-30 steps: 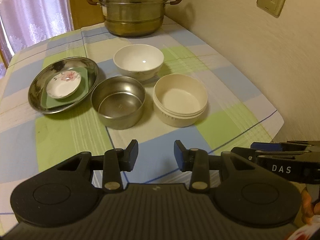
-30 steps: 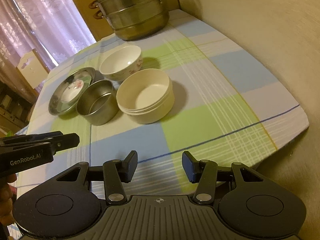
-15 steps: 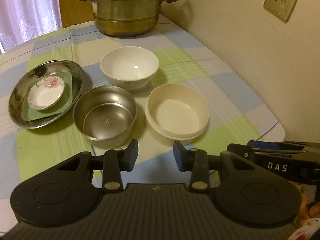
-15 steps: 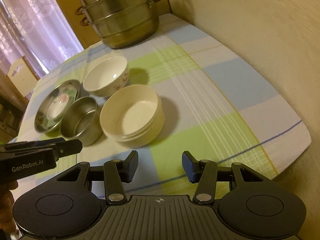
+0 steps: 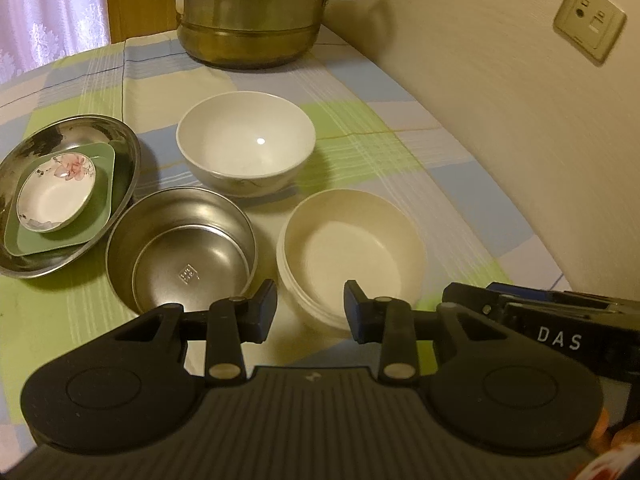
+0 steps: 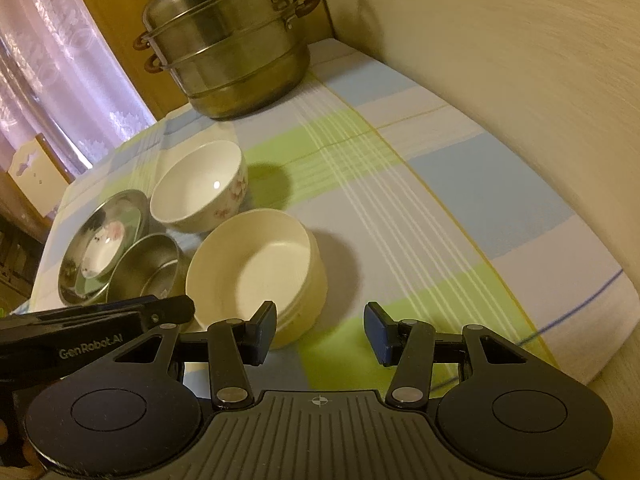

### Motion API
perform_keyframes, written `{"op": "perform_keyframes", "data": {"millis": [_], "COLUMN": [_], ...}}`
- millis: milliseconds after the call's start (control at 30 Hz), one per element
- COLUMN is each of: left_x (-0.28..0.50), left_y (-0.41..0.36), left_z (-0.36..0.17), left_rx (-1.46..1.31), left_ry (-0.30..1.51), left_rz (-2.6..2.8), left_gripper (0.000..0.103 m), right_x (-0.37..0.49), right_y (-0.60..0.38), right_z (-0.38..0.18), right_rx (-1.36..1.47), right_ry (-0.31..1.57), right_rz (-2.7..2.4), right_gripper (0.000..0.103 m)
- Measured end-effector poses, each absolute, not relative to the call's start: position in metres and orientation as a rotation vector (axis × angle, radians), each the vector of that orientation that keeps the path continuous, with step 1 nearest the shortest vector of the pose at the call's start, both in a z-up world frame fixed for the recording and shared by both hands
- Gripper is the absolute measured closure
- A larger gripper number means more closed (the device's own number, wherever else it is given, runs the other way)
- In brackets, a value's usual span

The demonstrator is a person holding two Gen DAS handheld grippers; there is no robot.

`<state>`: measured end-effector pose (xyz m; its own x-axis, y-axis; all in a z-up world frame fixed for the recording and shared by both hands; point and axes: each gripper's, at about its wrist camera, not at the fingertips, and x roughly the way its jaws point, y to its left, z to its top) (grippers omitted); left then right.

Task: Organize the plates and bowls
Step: 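Move both grippers to the cream bowl stack and close on its rim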

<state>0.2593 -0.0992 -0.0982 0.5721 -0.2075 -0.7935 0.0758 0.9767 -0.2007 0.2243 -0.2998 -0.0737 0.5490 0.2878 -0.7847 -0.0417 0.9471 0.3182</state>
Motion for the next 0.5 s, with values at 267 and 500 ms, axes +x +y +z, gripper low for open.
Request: {"op": "perform_keyframes", "data": {"millis": [267, 500], "left_x": [0.279, 0.290], "left_y": [-0.101, -0.104], "left_z": [-0.113, -0.121], "left_rx": [-0.154, -0.133], "left_ry": [0.987, 1.003], "left_rz": [-0.161, -0.155], "left_gripper": [0.074, 0.079], "right_x": [0.250, 0.261], "right_y": [-0.293, -0.289], "right_z": [-0.086, -0.096], "right_rx": [0.264, 0.249], "right_ry": [0.970, 0.980], "right_rz": [0.196, 0.199], "right_gripper": [0.054, 0.054]}}
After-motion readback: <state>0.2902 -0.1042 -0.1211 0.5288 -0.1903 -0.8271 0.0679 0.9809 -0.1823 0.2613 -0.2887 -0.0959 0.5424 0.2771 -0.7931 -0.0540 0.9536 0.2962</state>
